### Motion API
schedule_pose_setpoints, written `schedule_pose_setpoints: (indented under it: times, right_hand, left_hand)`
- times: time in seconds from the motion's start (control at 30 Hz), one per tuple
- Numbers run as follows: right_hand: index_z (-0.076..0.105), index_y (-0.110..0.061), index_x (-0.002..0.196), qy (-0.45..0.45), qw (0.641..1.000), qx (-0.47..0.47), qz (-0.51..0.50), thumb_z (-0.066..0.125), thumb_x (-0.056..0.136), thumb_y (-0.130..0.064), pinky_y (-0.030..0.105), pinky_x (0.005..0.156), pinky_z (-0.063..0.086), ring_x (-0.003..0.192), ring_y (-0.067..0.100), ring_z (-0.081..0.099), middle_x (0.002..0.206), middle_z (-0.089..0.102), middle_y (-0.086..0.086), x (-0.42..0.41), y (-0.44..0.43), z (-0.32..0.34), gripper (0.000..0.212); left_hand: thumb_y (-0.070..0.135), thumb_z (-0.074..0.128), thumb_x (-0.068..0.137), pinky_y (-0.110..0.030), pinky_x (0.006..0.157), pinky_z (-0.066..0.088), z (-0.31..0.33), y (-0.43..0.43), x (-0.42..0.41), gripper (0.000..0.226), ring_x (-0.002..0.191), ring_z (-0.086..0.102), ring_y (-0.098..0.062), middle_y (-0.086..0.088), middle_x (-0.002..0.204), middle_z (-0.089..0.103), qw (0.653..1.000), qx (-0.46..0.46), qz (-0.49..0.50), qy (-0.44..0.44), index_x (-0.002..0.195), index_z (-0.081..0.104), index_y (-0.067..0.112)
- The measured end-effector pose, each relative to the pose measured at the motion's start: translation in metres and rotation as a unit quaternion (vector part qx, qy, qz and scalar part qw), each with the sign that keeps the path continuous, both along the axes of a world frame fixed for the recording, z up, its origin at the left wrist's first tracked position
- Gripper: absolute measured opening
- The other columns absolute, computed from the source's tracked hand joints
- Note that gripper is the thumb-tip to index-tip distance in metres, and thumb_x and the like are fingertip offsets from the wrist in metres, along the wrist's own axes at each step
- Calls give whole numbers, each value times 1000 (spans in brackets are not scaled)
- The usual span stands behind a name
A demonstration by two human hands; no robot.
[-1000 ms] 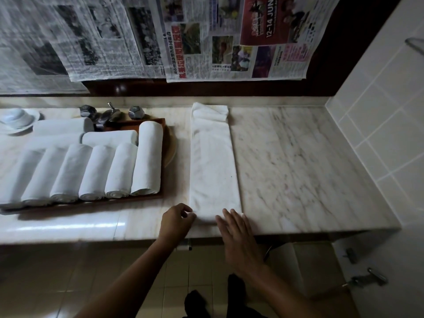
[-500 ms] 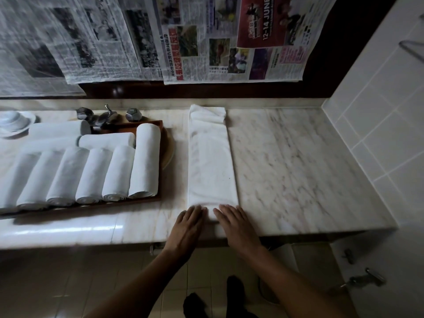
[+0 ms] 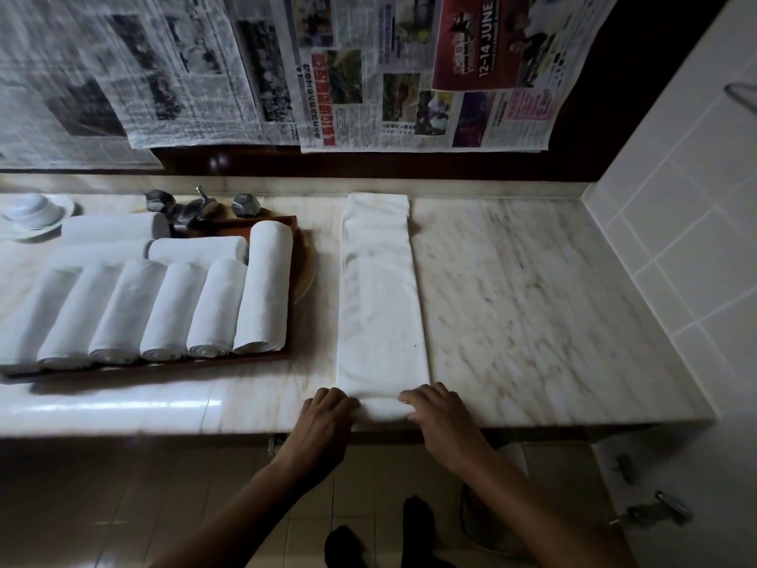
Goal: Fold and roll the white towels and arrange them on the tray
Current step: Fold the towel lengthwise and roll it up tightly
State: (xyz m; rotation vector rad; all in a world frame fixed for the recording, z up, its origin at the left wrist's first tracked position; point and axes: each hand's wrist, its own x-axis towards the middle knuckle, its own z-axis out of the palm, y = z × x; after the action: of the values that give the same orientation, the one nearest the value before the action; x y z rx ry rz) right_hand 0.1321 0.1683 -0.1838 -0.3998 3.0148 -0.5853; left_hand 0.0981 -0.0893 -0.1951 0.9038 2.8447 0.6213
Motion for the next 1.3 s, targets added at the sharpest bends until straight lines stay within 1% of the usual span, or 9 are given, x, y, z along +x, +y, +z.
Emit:
schedule_pose_setpoints:
  times: [0.17, 0.3, 0.47, 0.67, 0.77, 0.87, 0.97, 1.1, 1.3]
  right_hand:
    - [61, -28, 116, -9, 999, -19, -35, 56, 101, -12, 34, 85, 44, 106, 16, 53, 117, 60, -12, -7, 1, 6, 23]
    - [68, -23, 114, 62, 996, 0, -58, 66, 80, -2, 37, 87, 49, 112, 23, 53, 125, 60, -3, 1, -13, -2, 39]
    - [71, -16, 124, 150, 989, 8, -8, 42, 85, -6, 41, 100, 51, 118, 25, 52, 128, 66, 7, 15, -28, -10, 49]
    - [68, -17, 128, 132, 991, 32, 5, 41, 86, -6, 45, 106, 49, 121, 26, 57, 131, 65, 6, 9, -24, -17, 51]
    - [67, -19, 125, 115, 993, 31, 13, 43, 86, -9, 41, 103, 49, 117, 25, 61, 128, 66, 4, 4, -22, -15, 47]
    - [66, -22, 124, 81, 996, 25, 22, 43, 80, -8, 35, 99, 47, 114, 22, 61, 125, 65, 0, 1, -17, -10, 52]
    - [64, -24, 125, 51, 998, 3, 31, 45, 78, -3, 33, 91, 51, 113, 18, 59, 122, 64, -5, 1, -14, -7, 55]
    - [64, -25, 124, 11, 999, -41, 23, 46, 79, 2, 32, 89, 46, 111, 17, 57, 120, 64, -9, 1, -11, -1, 55]
    - [69, -24, 120, 15, 999, -52, -5, 58, 79, 9, 33, 85, 53, 105, 19, 58, 119, 59, -8, -9, -12, -7, 53]
  left_hand:
    - [25, 60, 100, -30, 73, 48, 12, -2, -9, 4, 85, 54, -6, 11, 94, 59, 985, 110, 95, -92, 103, 61, 25]
    - [22, 70, 95, -19, 72, 46, 10, -5, -23, 5, 79, 58, 1, 11, 92, 61, 978, 129, 116, -120, 99, 73, 23]
    - [28, 77, 90, -21, 71, 42, 13, -2, -35, 8, 75, 57, -1, 6, 90, 65, 970, 105, 156, -152, 97, 78, 23]
    - [37, 64, 93, -41, 95, 49, 11, 14, -17, 48, 118, 51, -20, 0, 134, 53, 998, -5, 58, 36, 138, 56, 22]
    - [41, 52, 95, -44, 98, 45, 9, 13, -18, 46, 121, 54, -21, 5, 129, 58, 997, -63, 7, 49, 136, 54, 23]
    - [46, 37, 96, -40, 96, 42, 9, 1, -16, 38, 115, 54, -19, 11, 121, 60, 997, -67, 26, 16, 125, 56, 30]
    - [39, 54, 99, -38, 90, 43, 9, -9, -9, 19, 108, 54, -19, 13, 117, 60, 1000, -14, 24, 0, 117, 52, 34]
    - [58, 42, 94, -35, 88, 42, 11, -10, -5, 41, 106, 51, -10, 18, 114, 64, 990, 51, 96, -94, 114, 65, 30]
    - [29, 72, 92, -25, 77, 45, 25, 4, -11, 12, 95, 60, -12, 10, 102, 66, 956, 118, 202, -176, 103, 74, 24]
